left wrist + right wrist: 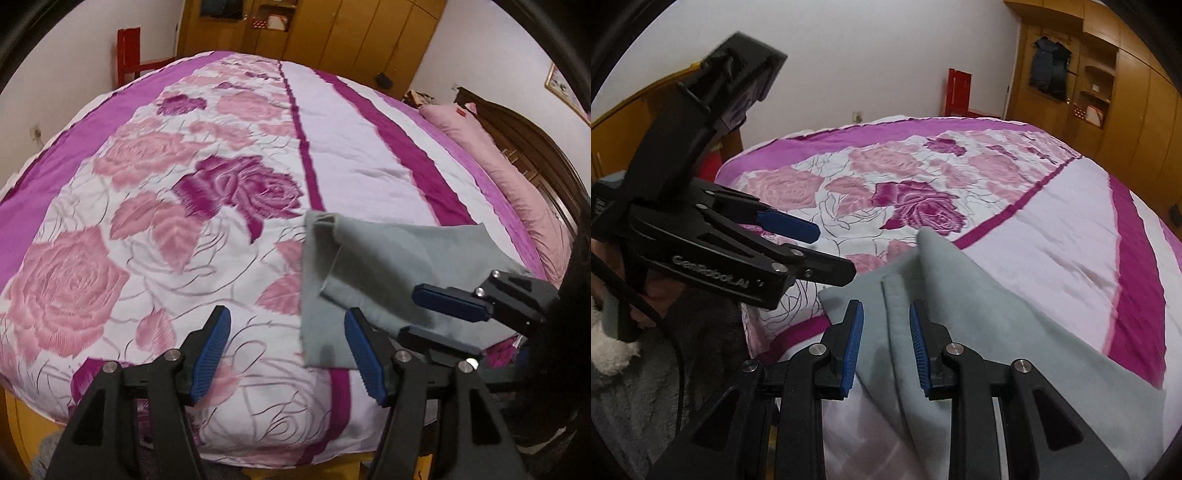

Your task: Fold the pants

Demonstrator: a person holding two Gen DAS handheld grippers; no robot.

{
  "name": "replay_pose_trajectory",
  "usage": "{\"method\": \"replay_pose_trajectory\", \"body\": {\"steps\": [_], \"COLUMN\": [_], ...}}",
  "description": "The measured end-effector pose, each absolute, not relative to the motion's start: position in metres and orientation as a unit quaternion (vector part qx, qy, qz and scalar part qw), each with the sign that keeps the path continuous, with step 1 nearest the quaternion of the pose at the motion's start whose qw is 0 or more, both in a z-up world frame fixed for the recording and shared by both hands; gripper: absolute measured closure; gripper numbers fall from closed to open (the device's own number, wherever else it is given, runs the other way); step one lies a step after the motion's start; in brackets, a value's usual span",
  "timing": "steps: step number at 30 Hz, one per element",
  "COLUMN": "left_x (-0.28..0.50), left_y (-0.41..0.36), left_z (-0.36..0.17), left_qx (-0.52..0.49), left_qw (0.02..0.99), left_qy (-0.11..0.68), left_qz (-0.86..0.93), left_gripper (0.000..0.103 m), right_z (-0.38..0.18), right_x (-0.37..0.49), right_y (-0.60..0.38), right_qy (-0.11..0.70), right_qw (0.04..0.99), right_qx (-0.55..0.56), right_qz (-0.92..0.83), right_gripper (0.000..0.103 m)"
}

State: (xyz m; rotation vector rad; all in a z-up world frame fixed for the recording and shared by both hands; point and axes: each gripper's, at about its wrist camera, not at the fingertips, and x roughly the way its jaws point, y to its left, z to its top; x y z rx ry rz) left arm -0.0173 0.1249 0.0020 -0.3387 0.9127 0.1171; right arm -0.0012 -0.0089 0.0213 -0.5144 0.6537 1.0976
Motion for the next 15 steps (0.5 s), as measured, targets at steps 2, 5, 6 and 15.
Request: {"method": "replay_pose_trajectory", "body": {"steps": [2, 5, 6, 15], "left_x": [-0.020, -0.024, -0.025, -0.026], "left_y": [0.129, 0.138, 0.141, 0.153], "left_z": [0.001, -0.001, -0.002, -0.005], "left_qx": [-0.170, -0.199, -0.207, -0.246], "left_qw": [0.881, 0.876, 0.874, 0.865], "left_qy": [0.439, 0.438, 0.438, 0.436], "left_qz": [0.057, 0.046, 0.046, 0.039], "left_gripper": [0.036, 0.036, 0.036, 0.036], "right_z": [0.016, 0.006, 0.003, -0.015], "right_x": [-0.002, -0.002, -0.002, 0.015], "right_y": [-0.002, 0.014, 0.018, 0.038], "right_qy": [0.301, 0.297, 0.296, 0.296], "right_qw": [0.765, 0.760, 0.762, 0.775], "right_qx": [-0.243, -0.259, -0.265, -0.281], "right_qz": [0.515, 0.516, 0.511, 0.482], "right_gripper": [0.079, 0.079, 0.079, 0.093]}}
